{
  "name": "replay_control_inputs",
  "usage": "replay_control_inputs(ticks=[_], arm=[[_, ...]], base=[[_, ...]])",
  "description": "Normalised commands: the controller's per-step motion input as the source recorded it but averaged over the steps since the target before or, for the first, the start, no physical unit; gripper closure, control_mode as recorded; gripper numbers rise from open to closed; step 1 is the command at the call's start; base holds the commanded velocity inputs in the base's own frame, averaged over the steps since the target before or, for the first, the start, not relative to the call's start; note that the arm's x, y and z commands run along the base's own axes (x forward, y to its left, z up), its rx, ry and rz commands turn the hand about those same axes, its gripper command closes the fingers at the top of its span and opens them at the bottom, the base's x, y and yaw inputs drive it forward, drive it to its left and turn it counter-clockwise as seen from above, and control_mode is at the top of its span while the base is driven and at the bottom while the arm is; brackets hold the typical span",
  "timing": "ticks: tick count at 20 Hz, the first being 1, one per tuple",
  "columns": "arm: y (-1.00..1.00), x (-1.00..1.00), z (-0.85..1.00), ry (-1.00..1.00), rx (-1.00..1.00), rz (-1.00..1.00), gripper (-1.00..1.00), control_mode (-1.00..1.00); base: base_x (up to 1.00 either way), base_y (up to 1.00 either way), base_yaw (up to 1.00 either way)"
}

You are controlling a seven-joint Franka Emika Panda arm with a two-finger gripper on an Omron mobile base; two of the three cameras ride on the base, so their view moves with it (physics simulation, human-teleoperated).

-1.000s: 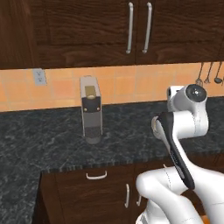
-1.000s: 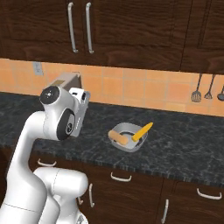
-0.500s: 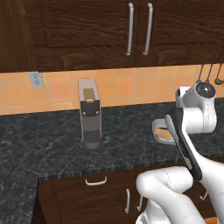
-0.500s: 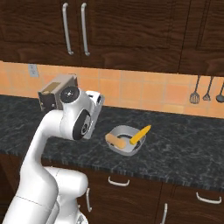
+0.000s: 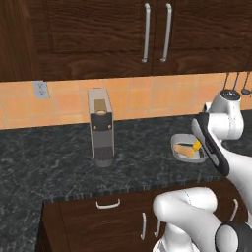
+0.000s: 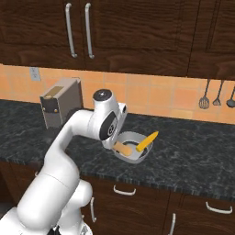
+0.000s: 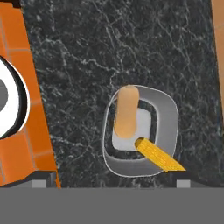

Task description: Take the meat container that has the shrimp and place it on the second highest rack of the freezer. Then take the vegetable container that has the corn and squash and place it on the highest rack of the freezer.

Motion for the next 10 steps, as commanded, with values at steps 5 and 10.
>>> replay_control_inputs(ticks=[5,10], arm=[[0.00,0.39,-0.60,0.09,0.00,-0.03,-1.00,-1.00],[-0.11,-0.18,-0.41,-0.04,0.00,-0.14,-1.00,-1.00]], base=[[0.00,0.00,0.00],[0.00,0.00,0.00]])
